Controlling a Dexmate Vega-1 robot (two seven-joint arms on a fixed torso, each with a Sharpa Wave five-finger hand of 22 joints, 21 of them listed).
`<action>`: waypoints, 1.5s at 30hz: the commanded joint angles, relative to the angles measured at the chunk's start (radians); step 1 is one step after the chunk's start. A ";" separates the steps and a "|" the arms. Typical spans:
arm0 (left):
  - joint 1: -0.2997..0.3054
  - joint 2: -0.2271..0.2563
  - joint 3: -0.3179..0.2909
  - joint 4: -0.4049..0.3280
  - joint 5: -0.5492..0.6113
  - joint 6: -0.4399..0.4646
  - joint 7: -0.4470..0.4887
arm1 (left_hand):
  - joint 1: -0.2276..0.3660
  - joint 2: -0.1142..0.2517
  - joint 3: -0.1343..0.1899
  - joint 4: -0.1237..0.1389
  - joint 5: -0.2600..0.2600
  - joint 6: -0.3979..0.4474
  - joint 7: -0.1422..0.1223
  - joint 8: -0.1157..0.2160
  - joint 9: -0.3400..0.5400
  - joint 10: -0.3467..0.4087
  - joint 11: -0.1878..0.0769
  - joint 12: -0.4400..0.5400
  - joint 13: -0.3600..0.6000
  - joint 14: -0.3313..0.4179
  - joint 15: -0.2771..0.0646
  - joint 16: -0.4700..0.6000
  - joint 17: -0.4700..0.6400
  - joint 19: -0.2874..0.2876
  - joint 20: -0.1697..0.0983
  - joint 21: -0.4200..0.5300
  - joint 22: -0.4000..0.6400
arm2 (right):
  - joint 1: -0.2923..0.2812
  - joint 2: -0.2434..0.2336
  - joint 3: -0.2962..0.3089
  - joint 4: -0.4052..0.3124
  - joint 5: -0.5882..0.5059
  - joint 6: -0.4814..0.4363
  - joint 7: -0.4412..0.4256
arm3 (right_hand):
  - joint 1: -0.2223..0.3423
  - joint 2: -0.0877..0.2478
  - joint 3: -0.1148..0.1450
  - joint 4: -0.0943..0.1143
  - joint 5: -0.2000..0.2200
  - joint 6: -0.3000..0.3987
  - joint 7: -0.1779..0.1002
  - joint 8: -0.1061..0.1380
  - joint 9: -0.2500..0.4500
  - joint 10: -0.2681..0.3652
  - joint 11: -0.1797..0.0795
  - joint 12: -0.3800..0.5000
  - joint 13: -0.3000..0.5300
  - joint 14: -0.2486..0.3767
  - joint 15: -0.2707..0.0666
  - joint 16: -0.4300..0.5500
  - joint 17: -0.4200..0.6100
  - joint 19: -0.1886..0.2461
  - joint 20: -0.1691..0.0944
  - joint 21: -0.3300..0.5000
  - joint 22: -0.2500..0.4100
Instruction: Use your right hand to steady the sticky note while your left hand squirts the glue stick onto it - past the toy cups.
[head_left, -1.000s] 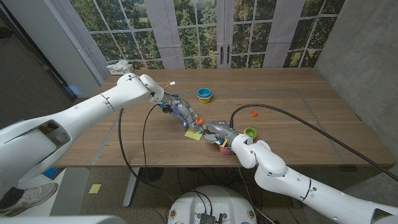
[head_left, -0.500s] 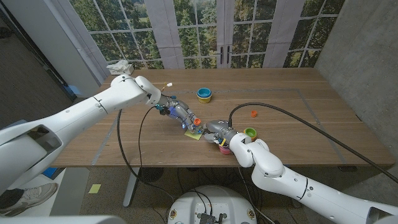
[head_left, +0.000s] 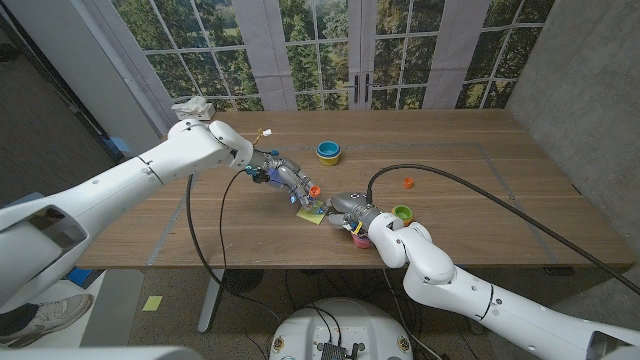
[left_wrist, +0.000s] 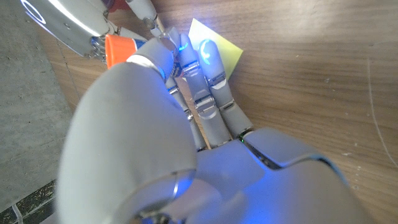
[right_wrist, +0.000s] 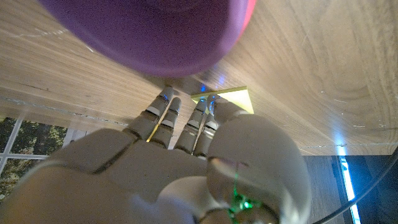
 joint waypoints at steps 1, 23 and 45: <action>0.012 0.013 -0.030 -0.014 -0.001 -0.028 0.034 | 0.008 0.013 0.004 0.005 0.006 0.016 0.037 0.006 0.005 0.162 0.018 0.006 0.006 0.104 -0.117 -0.003 0.002 0.001 -0.123 -0.001 0.005 | 0.000 0.002 0.001 0.005 0.003 0.005 -0.011 | 0.004 0.003 -0.005 0.003 0.007 0.007 -0.004 -0.005 0.002 0.000 -0.001 0.000 0.001 0.006 -0.186 0.005 0.006 -0.003 -0.090 -0.001 0.000; 0.035 0.013 -0.078 -0.001 0.002 -0.073 0.100 | 0.009 0.012 0.001 0.004 0.006 0.019 0.036 0.007 0.005 0.165 0.017 0.000 0.007 0.106 -0.117 -0.003 0.005 0.002 -0.122 -0.001 0.005 | 0.006 0.006 0.011 0.021 -0.018 0.018 -0.054 | 0.014 -0.001 -0.007 0.007 0.011 -0.053 -0.036 -0.034 0.006 -0.073 -0.003 -0.032 0.003 -0.009 -0.182 0.000 0.011 0.007 -0.091 0.007 0.000; 0.109 0.029 -0.130 -0.047 0.075 -0.144 0.271 | 0.009 0.012 0.000 0.005 0.006 0.019 0.036 0.006 0.005 0.168 0.016 -0.005 0.010 0.107 -0.117 -0.006 0.006 0.001 -0.122 -0.002 0.005 | -0.036 -0.009 0.111 0.033 0.140 0.136 -0.246 | -0.048 -0.027 -0.106 -0.004 0.008 -0.156 -0.040 -0.047 0.010 -0.144 0.023 -0.039 0.006 -0.004 -0.158 0.000 0.001 0.020 -0.058 0.013 -0.003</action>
